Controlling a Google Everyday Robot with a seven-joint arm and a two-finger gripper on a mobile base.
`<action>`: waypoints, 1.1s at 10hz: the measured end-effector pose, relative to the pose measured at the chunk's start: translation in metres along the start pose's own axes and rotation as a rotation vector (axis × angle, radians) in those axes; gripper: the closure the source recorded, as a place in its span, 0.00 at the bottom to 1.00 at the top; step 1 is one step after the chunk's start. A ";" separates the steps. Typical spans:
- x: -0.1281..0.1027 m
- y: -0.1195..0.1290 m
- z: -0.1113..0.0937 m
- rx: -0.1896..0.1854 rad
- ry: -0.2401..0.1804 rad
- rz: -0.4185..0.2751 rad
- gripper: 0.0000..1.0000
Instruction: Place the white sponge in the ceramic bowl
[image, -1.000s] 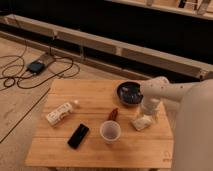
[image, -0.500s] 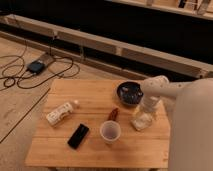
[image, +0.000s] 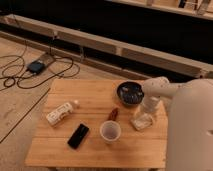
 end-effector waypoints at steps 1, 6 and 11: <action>-0.001 -0.002 0.002 0.000 0.002 0.005 0.28; 0.000 -0.002 0.007 -0.029 0.037 0.038 0.59; -0.001 -0.002 -0.004 -0.086 0.066 0.059 1.00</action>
